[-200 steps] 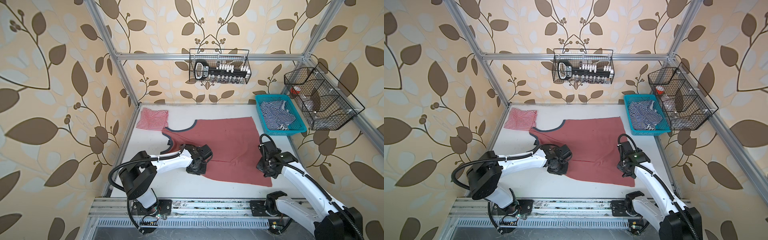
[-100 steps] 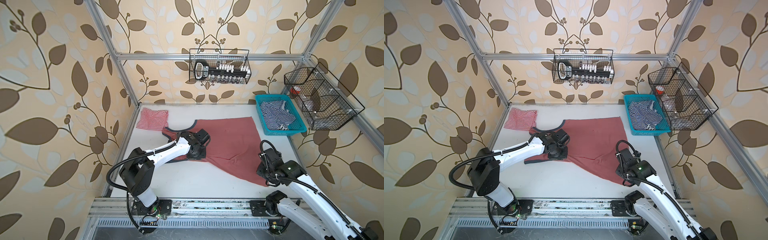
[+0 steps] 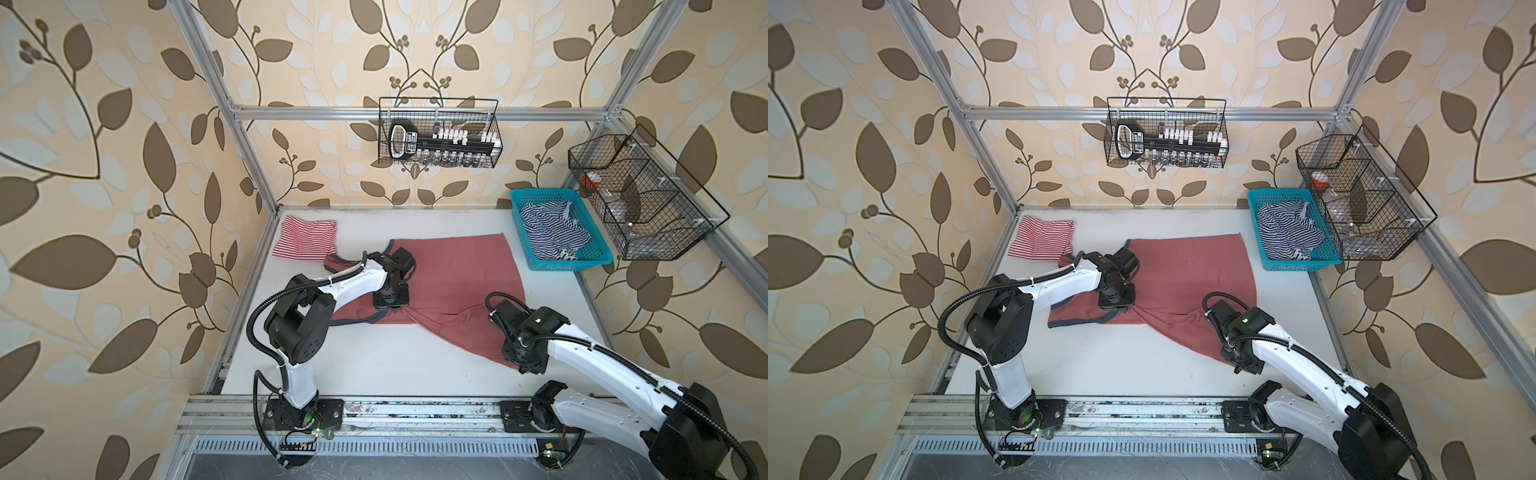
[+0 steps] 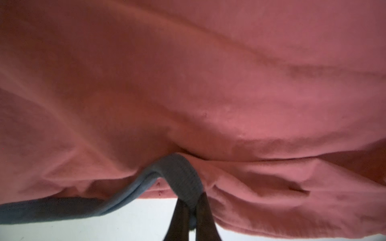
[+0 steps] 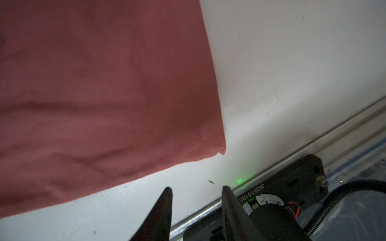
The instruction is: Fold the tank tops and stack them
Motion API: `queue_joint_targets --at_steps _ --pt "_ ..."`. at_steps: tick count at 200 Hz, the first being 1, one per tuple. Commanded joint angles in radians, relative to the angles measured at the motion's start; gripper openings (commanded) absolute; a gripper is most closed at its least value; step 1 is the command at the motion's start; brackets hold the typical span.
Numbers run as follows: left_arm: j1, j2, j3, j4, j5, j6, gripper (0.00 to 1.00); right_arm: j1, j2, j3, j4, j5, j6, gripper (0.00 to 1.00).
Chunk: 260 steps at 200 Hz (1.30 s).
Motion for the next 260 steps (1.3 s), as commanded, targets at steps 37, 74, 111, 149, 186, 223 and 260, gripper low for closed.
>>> queue_joint_targets --at_steps 37,74,111,149,186,223,260 --pt "0.015 -0.038 0.023 0.009 0.079 0.014 0.0 -0.041 0.125 0.064 -0.054 0.1 0.066 0.41" --pt "0.018 -0.065 0.015 0.014 0.074 0.003 0.0 -0.052 0.138 0.014 0.053 0.01 0.047 0.42" --pt "0.046 -0.061 0.028 0.013 0.077 -0.005 0.0 -0.036 0.084 -0.049 0.095 -0.021 0.083 0.42" --pt "0.104 -0.052 0.03 0.016 0.073 -0.01 0.0 -0.02 0.069 -0.105 0.139 -0.047 0.103 0.44" --pt "0.109 -0.05 0.022 0.023 0.078 -0.012 0.0 -0.011 0.091 -0.16 0.208 -0.075 0.111 0.44" --pt "0.109 -0.055 0.009 0.029 0.083 -0.015 0.0 -0.011 0.113 -0.182 0.251 -0.078 0.112 0.44" --pt "0.108 -0.063 0.004 0.029 0.083 -0.014 0.0 -0.025 0.106 -0.172 0.249 -0.055 0.106 0.34"
